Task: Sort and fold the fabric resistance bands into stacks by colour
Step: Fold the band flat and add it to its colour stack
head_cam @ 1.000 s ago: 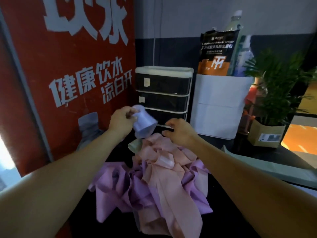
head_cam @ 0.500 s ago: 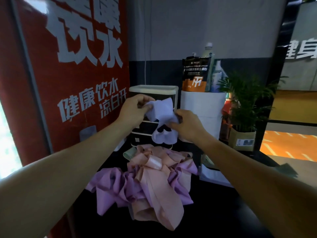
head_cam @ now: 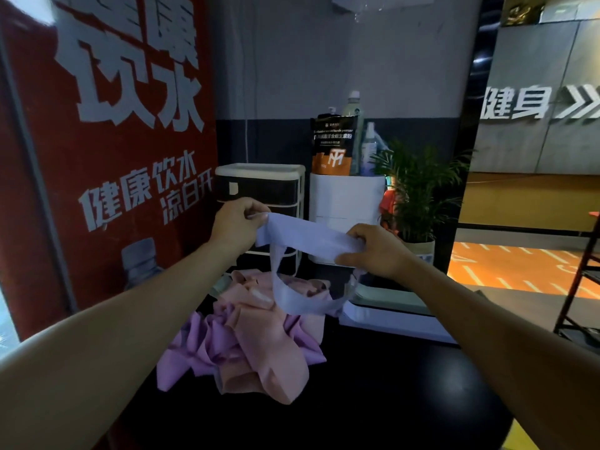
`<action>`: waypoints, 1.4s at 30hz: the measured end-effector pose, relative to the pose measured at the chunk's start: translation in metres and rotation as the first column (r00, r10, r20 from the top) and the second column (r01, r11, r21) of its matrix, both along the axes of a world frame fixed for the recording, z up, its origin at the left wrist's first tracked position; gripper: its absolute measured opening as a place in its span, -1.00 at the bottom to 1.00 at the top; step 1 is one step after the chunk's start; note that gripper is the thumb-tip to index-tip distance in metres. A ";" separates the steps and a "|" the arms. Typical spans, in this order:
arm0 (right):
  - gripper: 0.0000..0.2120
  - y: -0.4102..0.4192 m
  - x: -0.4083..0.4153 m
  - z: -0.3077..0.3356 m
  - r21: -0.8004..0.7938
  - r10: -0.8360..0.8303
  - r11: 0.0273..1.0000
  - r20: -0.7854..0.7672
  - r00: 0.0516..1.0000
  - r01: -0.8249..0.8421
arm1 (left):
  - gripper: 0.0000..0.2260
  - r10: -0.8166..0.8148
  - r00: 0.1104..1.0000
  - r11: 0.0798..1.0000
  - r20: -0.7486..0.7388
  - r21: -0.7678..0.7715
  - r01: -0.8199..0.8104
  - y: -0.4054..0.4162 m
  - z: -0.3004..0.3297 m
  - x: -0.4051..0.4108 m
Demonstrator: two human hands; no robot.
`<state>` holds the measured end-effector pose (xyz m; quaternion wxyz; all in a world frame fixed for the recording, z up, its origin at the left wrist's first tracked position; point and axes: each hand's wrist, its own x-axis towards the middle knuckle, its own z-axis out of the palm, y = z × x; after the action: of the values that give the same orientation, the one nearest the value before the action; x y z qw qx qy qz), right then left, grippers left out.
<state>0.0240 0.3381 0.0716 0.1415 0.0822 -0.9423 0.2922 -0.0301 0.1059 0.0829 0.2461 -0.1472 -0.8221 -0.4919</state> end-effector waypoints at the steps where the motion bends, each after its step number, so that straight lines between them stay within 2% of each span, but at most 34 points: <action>1: -0.76 0.007 0.003 -0.002 -0.021 0.012 1.000 0.031 0.999 -0.011 | -0.92 -0.002 1.000 1.000 0.014 0.011 0.002 0.001 0.000 0.001; 6: -0.79 0.024 0.016 -0.006 -0.230 0.087 0.971 0.110 0.990 -0.060 | -0.90 0.005 0.999 1.000 0.048 0.014 -0.006 0.012 -0.004 0.004; 10: -0.88 0.031 0.017 -0.005 -0.265 0.051 0.964 0.085 0.995 -0.026 | -0.90 -0.020 0.986 0.999 0.167 -0.021 0.024 0.018 -0.009 0.003; 14: -0.90 0.033 0.022 -0.005 -0.442 0.066 0.897 0.099 0.993 -0.016 | -0.83 -0.052 0.961 0.998 0.271 -0.027 0.061 0.022 -0.015 0.003; 17: -0.91 0.028 0.026 -0.006 -0.371 0.062 0.929 0.127 0.990 -0.011 | -0.80 -0.082 0.946 0.996 0.315 0.068 0.063 0.023 -0.018 0.000; 21: -0.55 0.029 0.038 -0.007 -0.105 0.075 0.993 0.219 0.973 -0.053 | -0.76 -0.171 0.917 0.985 0.361 0.094 0.147 0.028 -0.018 0.008; 23: -0.52 0.036 0.037 -0.010 -0.011 0.060 0.998 0.237 0.970 -0.059 | -0.68 -0.275 0.862 0.961 0.426 0.101 0.257 0.026 -0.017 0.017; 26: -0.59 0.046 0.035 -0.016 -0.023 0.003 1.000 0.166 0.986 0.001 | -0.45 -0.234 0.823 0.910 0.517 -0.181 0.373 0.016 -0.017 0.026; 28: -0.66 0.050 0.035 -0.019 -0.116 -0.044 0.992 0.092 0.995 0.055 | -0.43 -0.171 0.854 0.896 0.491 -0.284 0.342 0.014 -0.022 0.025; 32: -0.84 0.059 0.031 -0.024 -0.128 -0.128 0.985 -0.105 0.986 0.115 | -0.64 -0.195 0.918 0.946 0.344 -0.181 0.269 0.014 -0.031 0.019; 34: -0.91 0.062 0.031 -0.023 -0.126 -0.135 0.985 -0.134 0.982 0.119 | -0.68 -0.211 0.935 0.959 0.286 -0.124 0.254 0.015 -0.033 0.018; 36: -0.95 0.062 0.037 -0.021 -0.191 -0.118 0.977 -0.098 0.988 0.098 | -0.71 -0.205 0.944 0.974 0.260 -0.041 0.223 0.018 -0.033 0.019; 38: -0.86 0.063 0.044 -0.019 -0.252 -0.072 0.966 -0.047 0.996 0.058 | -0.72 -0.244 0.926 0.969 0.289 0.105 0.223 0.021 -0.032 0.022; 40: -0.82 0.065 0.047 -0.020 -0.339 -0.036 0.940 -0.001 0.999 0.034 | -0.71 -0.332 0.884 0.924 0.330 0.304 0.234 0.024 -0.033 0.024; 42: -0.89 0.068 0.047 -0.022 -0.433 -0.019 0.900 0.052 0.998 0.040 | -0.73 -0.351 0.867 0.901 0.355 0.381 0.208 0.026 -0.033 0.025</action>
<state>0.0713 0.4062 0.0496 0.1385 0.0275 -0.8577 0.4944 -0.0054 0.1321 0.0498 0.0120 -0.1149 -0.7304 -0.6732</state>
